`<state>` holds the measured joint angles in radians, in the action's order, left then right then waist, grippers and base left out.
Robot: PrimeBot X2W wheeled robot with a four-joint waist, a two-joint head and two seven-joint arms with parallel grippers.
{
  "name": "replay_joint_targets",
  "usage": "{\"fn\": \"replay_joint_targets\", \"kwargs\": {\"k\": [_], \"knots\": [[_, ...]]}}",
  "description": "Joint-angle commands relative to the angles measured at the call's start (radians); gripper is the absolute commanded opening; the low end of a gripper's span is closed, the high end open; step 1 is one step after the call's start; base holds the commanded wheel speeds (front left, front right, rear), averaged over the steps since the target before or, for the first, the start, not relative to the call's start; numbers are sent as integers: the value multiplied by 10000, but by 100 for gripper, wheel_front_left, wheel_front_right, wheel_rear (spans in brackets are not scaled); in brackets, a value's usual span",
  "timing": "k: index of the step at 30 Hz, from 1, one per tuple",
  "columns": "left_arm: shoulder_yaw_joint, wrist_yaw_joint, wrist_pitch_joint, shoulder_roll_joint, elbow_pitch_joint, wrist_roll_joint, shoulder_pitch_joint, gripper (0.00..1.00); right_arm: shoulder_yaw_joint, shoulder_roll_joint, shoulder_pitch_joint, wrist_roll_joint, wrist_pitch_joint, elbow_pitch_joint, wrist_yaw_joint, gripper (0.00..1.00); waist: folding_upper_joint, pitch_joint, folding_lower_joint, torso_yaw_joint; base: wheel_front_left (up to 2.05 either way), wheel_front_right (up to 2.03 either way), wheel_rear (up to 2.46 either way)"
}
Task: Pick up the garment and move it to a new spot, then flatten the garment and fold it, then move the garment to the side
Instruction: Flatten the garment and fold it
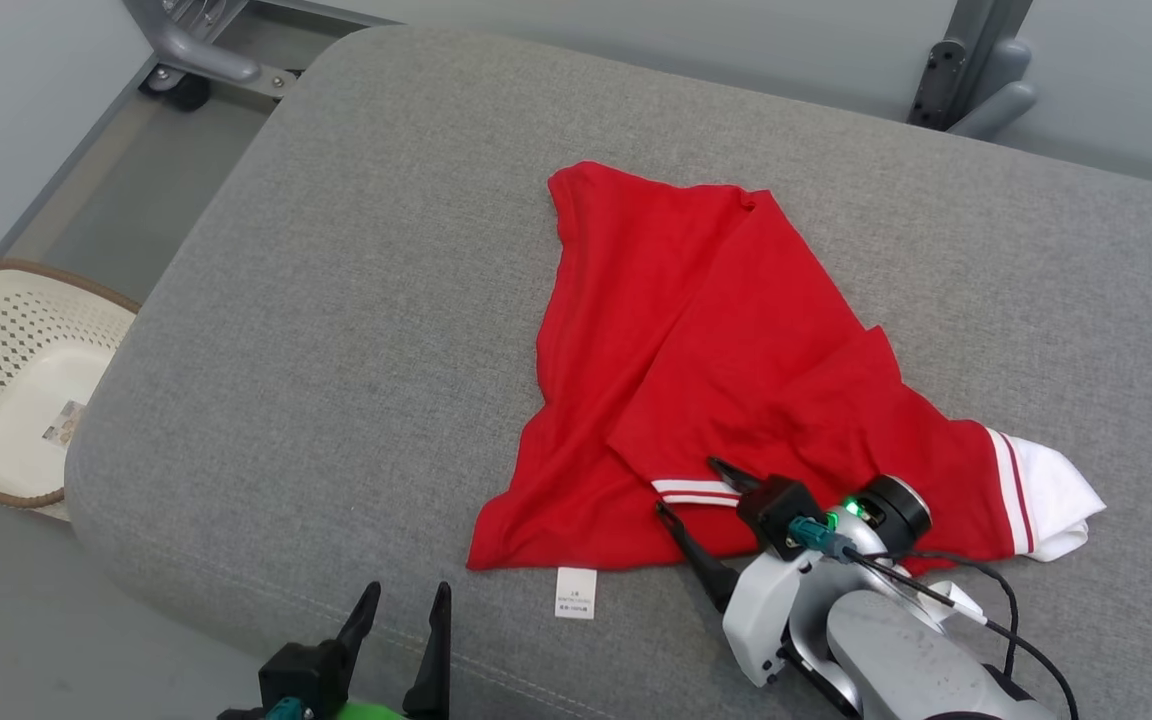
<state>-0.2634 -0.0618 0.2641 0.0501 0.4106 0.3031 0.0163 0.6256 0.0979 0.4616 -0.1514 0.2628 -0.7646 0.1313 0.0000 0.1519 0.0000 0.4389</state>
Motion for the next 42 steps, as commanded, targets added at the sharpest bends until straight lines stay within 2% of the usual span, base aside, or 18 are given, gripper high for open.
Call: {"fn": "replay_joint_targets", "kwargs": {"k": [1,11,16,19,21,23,24,29,33,36,38,42], "knots": [[-78,100,-2,13,-52,56,-222,100,-23,16,156,179,25,-59,-12,100,0,203,0,124,0,0,0],[-110,117,-2,14,43,139,-270,100,-22,-24,149,373,25,-146,-12,100,0,243,0,95,0,0,0],[-87,79,-2,13,61,88,-179,100,-185,-1,90,363,25,-216,-12,88,0,207,0,122,0,0,0],[-73,83,-2,13,60,78,-136,100,-255,-4,66,418,25,-260,-12,49,0,191,0,130,0,0,0],[-53,67,-2,13,82,56,-108,100,-255,-20,45,445,25,-323,-12,36,0,162,0,120,0,0,0],[-24,49,-2,13,85,41,-106,100,-361,-46,76,417,25,-211,-12,5,0,130,0,94,0,0,0],[-6,41,-2,13,67,32,-107,100,-428,-64,87,387,25,-80,-12,0,0,103,0,73,0,0,0],[93,-5,-2,13,53,-59,-38,100,-659,-12,74,327,25,334,-12,0,0,-89,0,-94,0,0,0],[33,-40,-2,13,32,-76,-110,100,-1505,389,704,45,25,614,-15,0,0,-100,0,-182,0,0,0],[-70,-85,-2,13,-7,-96,-206,100,-2445,967,1463,125,25,412,-14,0,0,55,0,-175,0,0,0],[-152,-112,-2,13,-30,-73,-252,100,-2701,1529,2112,566,25,110,-14,0,0,197,0,-104,0,0,0],[-405,-181,-2,14,-30,-115,-208,100,-3583,2763,3469,1189,25,-1025,-15,0,0,478,0,207,0,0,0]]}}
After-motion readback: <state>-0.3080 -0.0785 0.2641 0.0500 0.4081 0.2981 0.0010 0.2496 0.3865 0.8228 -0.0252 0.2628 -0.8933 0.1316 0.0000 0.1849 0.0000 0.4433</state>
